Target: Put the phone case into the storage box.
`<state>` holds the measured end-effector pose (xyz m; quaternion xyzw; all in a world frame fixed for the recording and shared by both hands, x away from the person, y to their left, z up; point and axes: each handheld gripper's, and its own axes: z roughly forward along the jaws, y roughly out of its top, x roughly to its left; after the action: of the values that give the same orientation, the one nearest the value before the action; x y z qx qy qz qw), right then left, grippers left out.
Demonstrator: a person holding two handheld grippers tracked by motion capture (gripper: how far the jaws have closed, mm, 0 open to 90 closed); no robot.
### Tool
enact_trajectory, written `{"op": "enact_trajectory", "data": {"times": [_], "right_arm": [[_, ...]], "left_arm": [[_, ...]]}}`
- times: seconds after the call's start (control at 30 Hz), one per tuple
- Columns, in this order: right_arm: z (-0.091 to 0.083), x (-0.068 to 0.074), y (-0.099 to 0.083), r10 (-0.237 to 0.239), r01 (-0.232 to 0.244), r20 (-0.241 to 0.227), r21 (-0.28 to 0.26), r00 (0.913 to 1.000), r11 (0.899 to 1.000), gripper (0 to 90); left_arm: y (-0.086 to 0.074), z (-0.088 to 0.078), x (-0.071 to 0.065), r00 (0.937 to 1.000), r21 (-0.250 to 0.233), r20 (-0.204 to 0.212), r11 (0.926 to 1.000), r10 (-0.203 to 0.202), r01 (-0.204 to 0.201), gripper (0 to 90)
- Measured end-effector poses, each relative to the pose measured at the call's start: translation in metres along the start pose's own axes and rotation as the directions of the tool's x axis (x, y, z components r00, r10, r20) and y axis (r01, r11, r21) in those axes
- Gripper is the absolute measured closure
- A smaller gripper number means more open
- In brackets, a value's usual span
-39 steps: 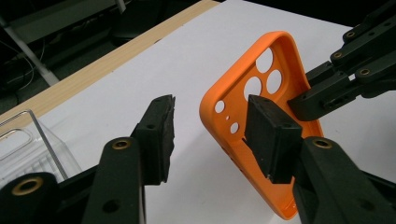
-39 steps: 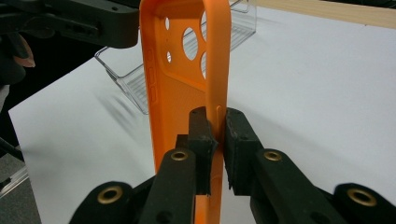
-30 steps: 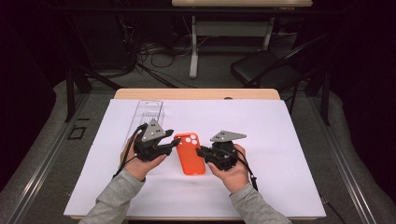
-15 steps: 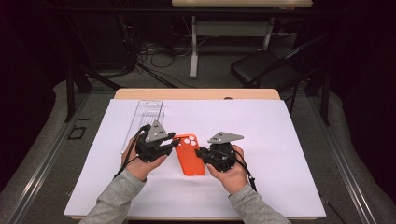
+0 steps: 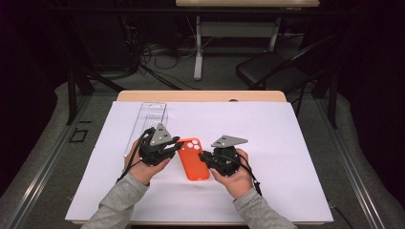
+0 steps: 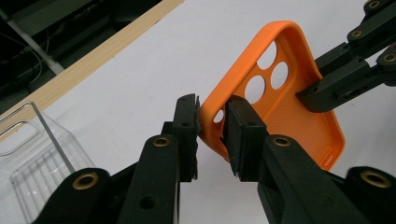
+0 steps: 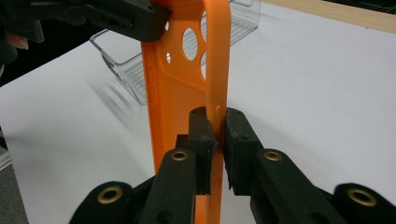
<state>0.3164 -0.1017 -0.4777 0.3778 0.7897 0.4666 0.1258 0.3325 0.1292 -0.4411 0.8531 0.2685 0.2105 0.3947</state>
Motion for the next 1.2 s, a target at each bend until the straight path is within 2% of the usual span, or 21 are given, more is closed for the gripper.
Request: {"op": "enact_trajectory", "data": {"times": [0.93,1.2], "right_arm": [[0.001,-0.0005,-0.0007,0.007,-0.007,-0.008,0.004,0.9999,1.0,82.4],[0.0018,-0.0008,-0.0011,0.007,-0.007,-0.011,0.001,0.9999,1.0,82.4]], "left_arm": [[0.0004,-0.0011,-0.0003,0.9995,0.023,-0.016,0.9993,0.029,-0.028,81.0],[0.0007,-0.0011,-0.0018,0.9983,0.02,-0.028,0.9985,0.051,-0.05,81.3]]}}
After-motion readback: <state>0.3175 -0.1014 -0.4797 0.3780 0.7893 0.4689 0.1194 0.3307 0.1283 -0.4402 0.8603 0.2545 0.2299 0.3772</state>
